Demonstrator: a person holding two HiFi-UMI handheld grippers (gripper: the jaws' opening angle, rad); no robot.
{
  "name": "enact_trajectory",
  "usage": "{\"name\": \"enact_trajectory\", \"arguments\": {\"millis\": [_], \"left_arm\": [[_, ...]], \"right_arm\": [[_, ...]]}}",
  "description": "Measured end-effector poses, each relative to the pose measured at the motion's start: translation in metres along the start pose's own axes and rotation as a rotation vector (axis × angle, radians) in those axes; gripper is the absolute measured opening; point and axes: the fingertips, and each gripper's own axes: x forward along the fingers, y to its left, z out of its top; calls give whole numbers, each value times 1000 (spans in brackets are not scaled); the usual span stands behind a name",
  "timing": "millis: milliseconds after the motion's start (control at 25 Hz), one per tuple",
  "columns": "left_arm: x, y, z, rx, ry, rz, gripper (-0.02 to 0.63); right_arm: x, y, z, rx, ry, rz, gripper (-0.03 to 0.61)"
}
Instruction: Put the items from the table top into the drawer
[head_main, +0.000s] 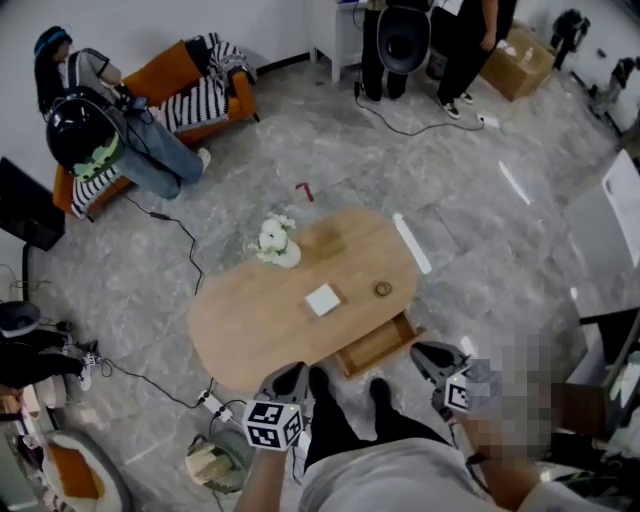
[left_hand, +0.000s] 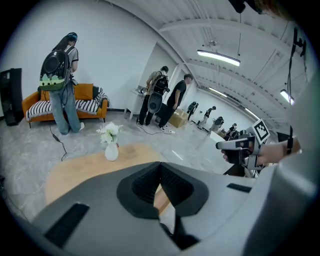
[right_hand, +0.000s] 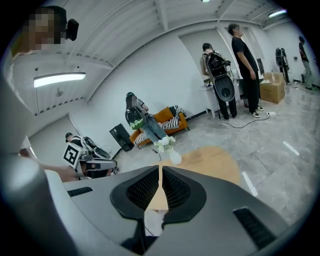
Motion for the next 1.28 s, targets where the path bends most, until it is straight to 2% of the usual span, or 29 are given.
{"name": "enact_trajectory", "arguments": {"millis": [360, 1000, 1280], "left_arm": [[54, 25, -24, -95, 49, -3, 2], [137, 50, -72, -120, 131, -45, 2], [173, 85, -94, -113, 151, -35, 2]], "right_arm": [[24, -31, -31, 63, 31, -58, 43], [82, -74, -88, 138, 62, -79, 44], [104, -78, -116, 159, 78, -83, 44]]}}
